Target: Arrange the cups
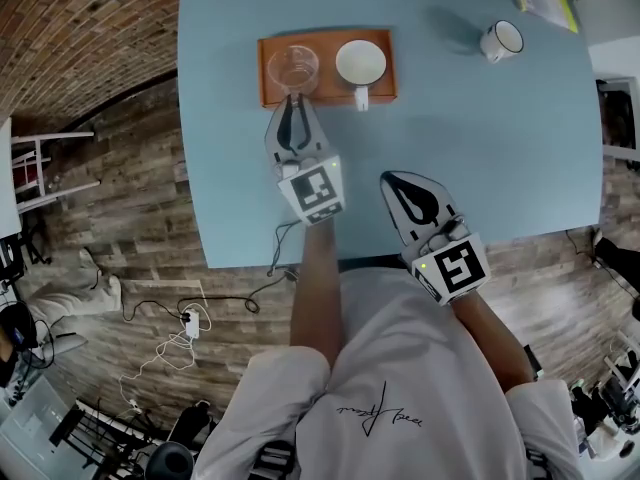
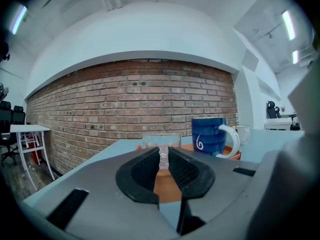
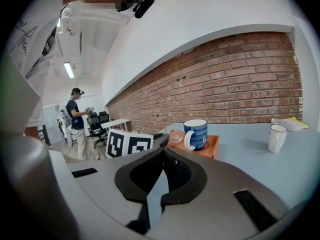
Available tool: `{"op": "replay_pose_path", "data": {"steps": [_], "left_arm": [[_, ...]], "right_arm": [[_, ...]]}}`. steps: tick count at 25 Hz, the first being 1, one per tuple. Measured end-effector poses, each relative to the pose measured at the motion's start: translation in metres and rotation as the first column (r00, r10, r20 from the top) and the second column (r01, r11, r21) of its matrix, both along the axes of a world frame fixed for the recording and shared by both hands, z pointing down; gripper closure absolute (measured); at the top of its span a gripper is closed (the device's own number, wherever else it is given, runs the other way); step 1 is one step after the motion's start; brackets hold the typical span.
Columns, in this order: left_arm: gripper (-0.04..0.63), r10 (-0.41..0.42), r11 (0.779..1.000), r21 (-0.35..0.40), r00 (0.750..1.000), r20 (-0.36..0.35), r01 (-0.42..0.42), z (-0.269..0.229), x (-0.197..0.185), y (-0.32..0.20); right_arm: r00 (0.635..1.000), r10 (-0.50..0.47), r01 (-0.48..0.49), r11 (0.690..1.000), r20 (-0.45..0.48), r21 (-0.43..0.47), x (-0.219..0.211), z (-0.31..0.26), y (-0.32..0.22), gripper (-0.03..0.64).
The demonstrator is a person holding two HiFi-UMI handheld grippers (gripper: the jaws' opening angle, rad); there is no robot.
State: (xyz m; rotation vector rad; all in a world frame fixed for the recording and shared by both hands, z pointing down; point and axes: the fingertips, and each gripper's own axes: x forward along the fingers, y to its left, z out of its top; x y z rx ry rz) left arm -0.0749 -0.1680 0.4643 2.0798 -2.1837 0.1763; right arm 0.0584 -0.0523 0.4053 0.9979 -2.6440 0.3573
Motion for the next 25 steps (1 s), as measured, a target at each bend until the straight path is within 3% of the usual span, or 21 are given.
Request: {"op": "replay_pose_path", "data": {"steps": [25], "left_arm": [[0.541,-0.042,0.999,-0.002,0.999,-0.006,0.042,0.019,0.0,0.0]], "right_arm": [[1.0,0.017,-0.018,0.999,-0.025,-0.028,0.008,0.016,0.009,0.595]]}}
